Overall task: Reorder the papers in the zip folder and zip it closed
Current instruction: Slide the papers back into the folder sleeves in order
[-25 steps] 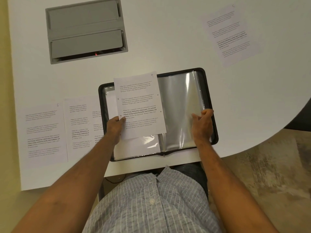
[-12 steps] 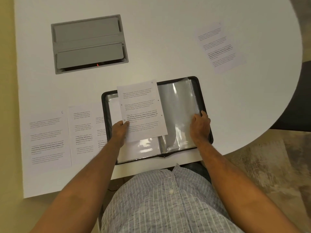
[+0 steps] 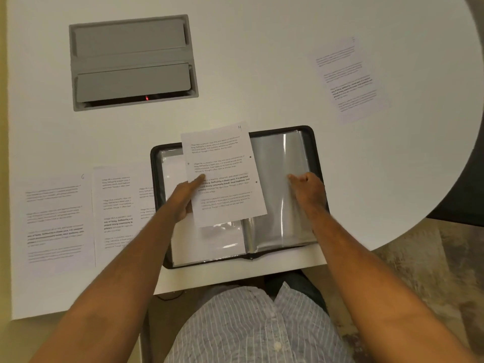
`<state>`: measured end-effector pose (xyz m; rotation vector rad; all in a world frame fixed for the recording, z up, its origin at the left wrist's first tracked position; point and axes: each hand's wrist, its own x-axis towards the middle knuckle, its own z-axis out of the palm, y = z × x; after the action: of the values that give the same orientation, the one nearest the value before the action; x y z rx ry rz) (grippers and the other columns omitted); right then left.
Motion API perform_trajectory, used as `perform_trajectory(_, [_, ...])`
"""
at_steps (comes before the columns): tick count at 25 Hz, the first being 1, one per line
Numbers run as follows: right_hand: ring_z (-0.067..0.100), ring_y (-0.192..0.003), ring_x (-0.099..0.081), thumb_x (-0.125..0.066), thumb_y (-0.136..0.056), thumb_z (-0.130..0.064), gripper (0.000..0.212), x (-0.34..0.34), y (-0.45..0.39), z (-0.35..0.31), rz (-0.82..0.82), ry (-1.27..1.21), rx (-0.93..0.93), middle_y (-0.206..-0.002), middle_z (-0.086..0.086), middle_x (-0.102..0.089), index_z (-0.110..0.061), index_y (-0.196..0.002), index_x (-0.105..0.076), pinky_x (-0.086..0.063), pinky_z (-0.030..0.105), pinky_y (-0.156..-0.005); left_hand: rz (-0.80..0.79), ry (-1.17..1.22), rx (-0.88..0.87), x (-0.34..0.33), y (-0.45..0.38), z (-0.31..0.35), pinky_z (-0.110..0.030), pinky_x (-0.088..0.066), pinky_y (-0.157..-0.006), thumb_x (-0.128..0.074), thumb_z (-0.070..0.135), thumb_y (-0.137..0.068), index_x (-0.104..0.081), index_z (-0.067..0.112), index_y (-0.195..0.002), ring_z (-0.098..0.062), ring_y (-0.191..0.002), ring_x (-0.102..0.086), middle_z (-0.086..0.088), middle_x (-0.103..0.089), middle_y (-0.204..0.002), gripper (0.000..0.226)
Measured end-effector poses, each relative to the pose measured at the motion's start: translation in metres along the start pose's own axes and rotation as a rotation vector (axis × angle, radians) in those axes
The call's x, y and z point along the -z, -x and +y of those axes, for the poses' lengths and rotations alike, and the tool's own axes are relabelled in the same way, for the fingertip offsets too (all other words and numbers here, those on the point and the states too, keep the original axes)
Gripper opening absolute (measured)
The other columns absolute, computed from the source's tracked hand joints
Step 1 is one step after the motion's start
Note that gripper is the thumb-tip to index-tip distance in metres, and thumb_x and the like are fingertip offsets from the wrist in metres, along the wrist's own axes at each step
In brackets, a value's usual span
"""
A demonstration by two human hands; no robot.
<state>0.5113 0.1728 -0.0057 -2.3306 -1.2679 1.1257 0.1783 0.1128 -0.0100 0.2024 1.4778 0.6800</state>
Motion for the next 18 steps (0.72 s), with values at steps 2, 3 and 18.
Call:
perform_trajectory(2, [0.020,-0.075,-0.064,-0.068,-0.093,-0.046,0.031,0.002,-0.013,-0.002,0.020,0.026,0.037,-0.081,-0.001,-0.065,-0.019,-0.081,-0.059,-0.059,0.044,-0.074,0.010,-0.156,-0.049,-0.006,-0.009,0.004,-0.050,-0.059,-0.091,-0.069,0.034,-0.097,-0.066,0.015,-0.127,-0.027,-0.104,-0.074,-0.007,-0.076,-0.116,0.036])
perform_trajectory(3, [0.021,-0.075,-0.064,-0.067,-0.094,-0.043,0.031,0.004,-0.018,-0.001,0.018,0.026,0.054,-0.080,-0.001,-0.065,-0.018,-0.080,-0.059,-0.060,0.045,-0.074,0.046,-0.186,-0.097,-0.008,-0.015,0.006,-0.049,-0.059,-0.092,-0.069,0.030,-0.097,-0.067,0.012,-0.127,-0.026,-0.102,-0.074,-0.009,-0.075,-0.117,0.035])
perform_trajectory(18, [0.008,-0.096,-0.062,-0.056,-0.098,-0.014,0.030,0.002,-0.069,-0.017,-0.182,-0.075,0.199,-0.109,-0.009,-0.064,-0.024,-0.127,-0.062,-0.050,0.014,-0.080,0.323,0.094,-0.507,-0.071,-0.086,0.105,-0.024,-0.059,-0.074,-0.063,0.017,-0.101,-0.067,0.018,-0.111,-0.011,-0.091,-0.076,0.009,-0.078,-0.095,0.011])
